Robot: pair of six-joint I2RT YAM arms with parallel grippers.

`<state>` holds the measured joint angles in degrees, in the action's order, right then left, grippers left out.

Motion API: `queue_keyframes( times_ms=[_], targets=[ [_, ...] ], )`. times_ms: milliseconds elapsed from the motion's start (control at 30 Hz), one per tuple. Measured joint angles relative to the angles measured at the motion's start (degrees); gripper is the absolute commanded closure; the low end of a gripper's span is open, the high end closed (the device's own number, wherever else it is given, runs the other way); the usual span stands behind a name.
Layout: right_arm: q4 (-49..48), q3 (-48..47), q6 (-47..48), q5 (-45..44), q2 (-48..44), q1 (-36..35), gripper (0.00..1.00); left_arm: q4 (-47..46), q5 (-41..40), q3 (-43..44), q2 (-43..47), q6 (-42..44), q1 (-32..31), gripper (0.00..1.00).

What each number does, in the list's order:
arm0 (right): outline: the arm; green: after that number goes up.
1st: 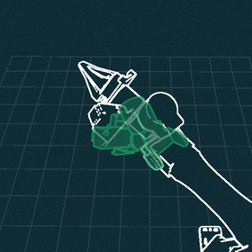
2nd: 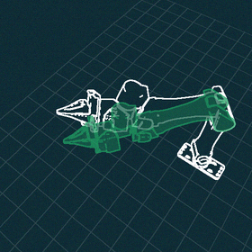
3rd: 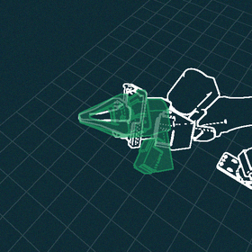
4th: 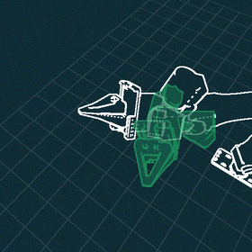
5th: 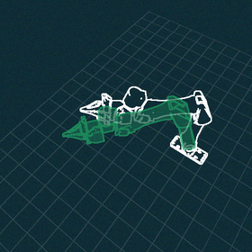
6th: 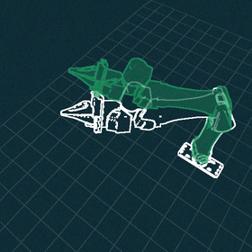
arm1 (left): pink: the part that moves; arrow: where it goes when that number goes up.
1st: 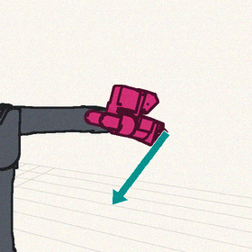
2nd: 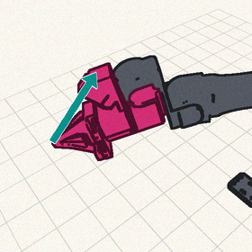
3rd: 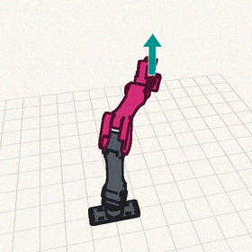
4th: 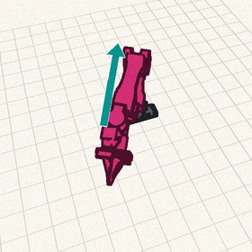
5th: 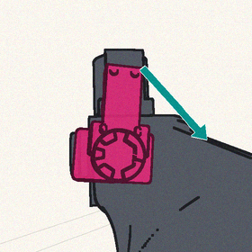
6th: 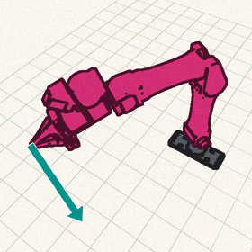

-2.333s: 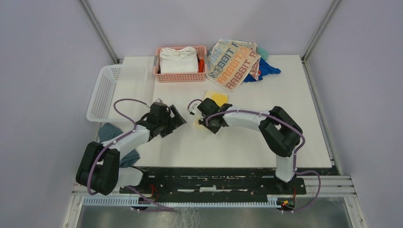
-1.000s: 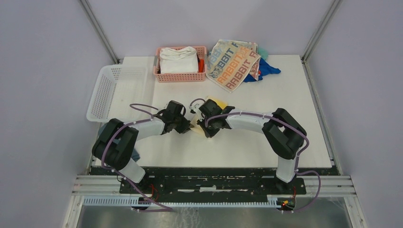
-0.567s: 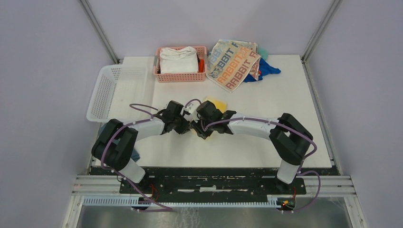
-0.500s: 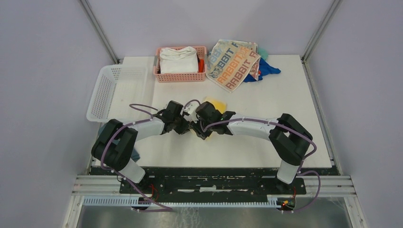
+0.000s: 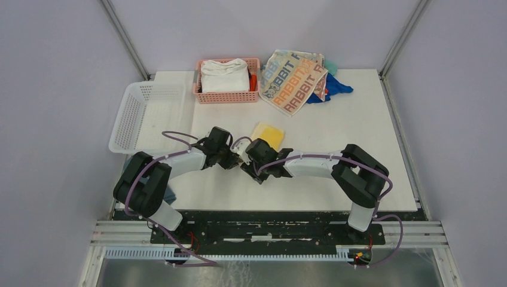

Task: Roll the towels
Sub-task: Roll the towel at the center of the board.

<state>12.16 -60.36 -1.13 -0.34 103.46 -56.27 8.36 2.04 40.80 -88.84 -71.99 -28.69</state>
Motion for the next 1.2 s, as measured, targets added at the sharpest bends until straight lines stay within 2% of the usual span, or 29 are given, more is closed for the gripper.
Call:
queue_keyframes(
  times_ms=[167,300,400,533,800,967,1200],
  targets=[
    [-1.66,0.68,0.09,-1.4,0.13,-0.37,0.58,0.07,-0.02,0.0,0.02,-0.09,0.0,0.91],
    [-2.91,0.7,0.52,-3.37,0.61,-0.59,0.76,0.02,-0.07,-0.22,0.02,-1.11,0.02,0.9],
    [-3.15,0.68,0.98,-4.02,0.66,-0.63,0.86,-0.02,-0.04,-1.05,0.07,-2.21,0.26,0.86],
    [-2.38,0.15,1.14,-1.66,0.63,-0.09,0.99,-0.26,0.04,-1.88,0.92,-2.38,1.27,0.76],
    [2.03,-2.36,-2.6,16.11,0.66,5.68,0.99,-0.02,-0.81,-5.62,8.72,-2.34,3.74,0.47],
    [0.35,-4.17,-8.24,30.08,2.38,12.07,0.99,-0.63,-1.22,-9.4,15.19,-1.64,6.23,0.37],
    [-5.42,-4.35,-18.1,44.11,8.48,18.18,0.99,-2.6,-1.44,-16.04,24.15,2.89,7.78,0.34]
  ],
)
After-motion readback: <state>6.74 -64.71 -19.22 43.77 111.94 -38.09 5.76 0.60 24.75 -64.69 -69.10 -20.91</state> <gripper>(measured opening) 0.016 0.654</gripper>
